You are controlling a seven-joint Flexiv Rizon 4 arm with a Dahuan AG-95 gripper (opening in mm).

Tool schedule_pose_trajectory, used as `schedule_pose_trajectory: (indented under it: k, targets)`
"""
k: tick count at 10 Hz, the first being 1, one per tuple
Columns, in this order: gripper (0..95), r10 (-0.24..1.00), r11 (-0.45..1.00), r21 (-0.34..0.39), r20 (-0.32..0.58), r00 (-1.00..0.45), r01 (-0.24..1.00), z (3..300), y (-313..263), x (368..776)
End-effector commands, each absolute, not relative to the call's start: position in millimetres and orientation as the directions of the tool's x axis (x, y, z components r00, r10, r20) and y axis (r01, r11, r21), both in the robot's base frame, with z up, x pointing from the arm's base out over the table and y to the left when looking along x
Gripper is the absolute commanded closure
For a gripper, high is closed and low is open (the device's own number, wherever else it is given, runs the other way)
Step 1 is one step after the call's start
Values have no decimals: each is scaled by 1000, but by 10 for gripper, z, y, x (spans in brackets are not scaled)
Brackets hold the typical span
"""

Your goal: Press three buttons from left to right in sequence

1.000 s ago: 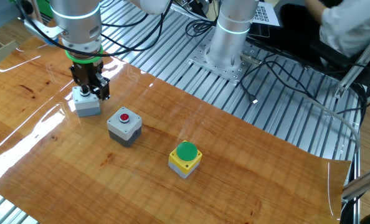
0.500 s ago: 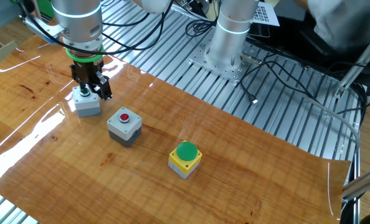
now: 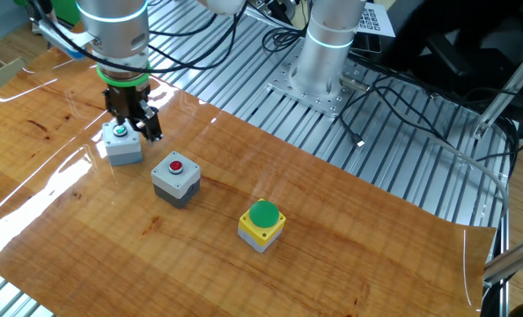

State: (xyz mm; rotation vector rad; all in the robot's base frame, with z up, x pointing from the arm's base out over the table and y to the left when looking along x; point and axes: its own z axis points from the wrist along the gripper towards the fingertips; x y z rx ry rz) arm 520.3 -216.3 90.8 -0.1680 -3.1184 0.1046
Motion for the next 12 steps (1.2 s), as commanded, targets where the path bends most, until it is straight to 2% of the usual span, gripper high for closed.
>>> schedule_pose_trajectory:
  k: [1, 12]
  targets:
    - [190, 124, 990, -65, 16, -992, 123, 964, -2071, 5190]
    - [190, 194, 980, -58, 17, -981, 193, 994, -1629, 5257]
